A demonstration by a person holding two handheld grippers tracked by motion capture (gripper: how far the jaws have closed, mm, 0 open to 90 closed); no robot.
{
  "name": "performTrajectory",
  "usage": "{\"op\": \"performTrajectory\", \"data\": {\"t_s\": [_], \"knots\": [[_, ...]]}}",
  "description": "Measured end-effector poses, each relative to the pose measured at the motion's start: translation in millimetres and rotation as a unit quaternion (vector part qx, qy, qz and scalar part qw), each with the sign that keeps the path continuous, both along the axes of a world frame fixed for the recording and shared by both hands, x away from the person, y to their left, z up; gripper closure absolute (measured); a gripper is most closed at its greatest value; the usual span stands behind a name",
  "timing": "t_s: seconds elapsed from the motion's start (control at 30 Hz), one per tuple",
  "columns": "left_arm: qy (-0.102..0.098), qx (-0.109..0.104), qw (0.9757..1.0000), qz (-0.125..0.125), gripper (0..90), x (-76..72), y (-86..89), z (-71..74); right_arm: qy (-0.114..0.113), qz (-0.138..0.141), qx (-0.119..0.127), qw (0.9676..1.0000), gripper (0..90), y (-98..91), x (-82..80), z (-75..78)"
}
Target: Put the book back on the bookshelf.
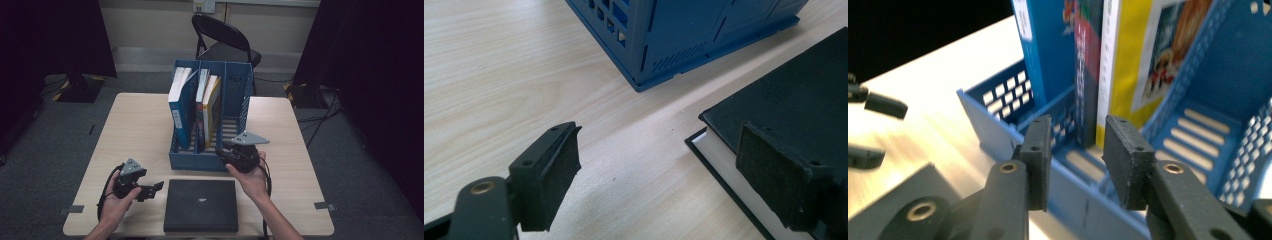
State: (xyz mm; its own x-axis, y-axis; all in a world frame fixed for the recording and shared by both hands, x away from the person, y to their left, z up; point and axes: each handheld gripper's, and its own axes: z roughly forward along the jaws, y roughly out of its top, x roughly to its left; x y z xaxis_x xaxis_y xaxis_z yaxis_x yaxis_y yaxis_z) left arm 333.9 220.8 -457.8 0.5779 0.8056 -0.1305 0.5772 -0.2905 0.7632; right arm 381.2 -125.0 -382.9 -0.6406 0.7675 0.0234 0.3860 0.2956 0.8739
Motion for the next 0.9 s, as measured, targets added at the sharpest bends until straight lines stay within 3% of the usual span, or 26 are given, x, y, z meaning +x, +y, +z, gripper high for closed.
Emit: {"op": "performTrajectory", "data": {"t_s": [0.2, 0.43, 0.6, 0.73, 0.9], "knots": [[-0.003, -0.006, 0.9999, -0.015, 18.3, -3.3, -3.3, 2.2, 0.010, 0.005, -0.010, 0.9999, 55.5, -10.9, -20.4, -9.1], [-0.002, 0.012, 0.9994, -0.031, 20.7, -5.0, -10.9, 1.7, 0.043, -0.004, -0.028, 0.9987, 40.2, -28.2, -40.9, -28.6], [0.003, 0.007, 0.9995, -0.030, 21.3, -4.8, -14.5, 2.5, 0.056, -0.013, -0.036, 0.9977, 34.6, -41.3, -53.2, -37.4], [0.007, 0.004, 0.9993, -0.036, 22.2, -5.2, -18.0, 2.1, 0.075, -0.010, -0.038, 0.9964, 33.6, -45.7, -63.0, -47.0], [0.001, 0.021, 0.9986, -0.048, 21.7, -6.0, -26.1, 1.0, 0.090, 0.012, -0.024, 0.9956, 27.7, -43.0, -71.3, -64.1]]}}
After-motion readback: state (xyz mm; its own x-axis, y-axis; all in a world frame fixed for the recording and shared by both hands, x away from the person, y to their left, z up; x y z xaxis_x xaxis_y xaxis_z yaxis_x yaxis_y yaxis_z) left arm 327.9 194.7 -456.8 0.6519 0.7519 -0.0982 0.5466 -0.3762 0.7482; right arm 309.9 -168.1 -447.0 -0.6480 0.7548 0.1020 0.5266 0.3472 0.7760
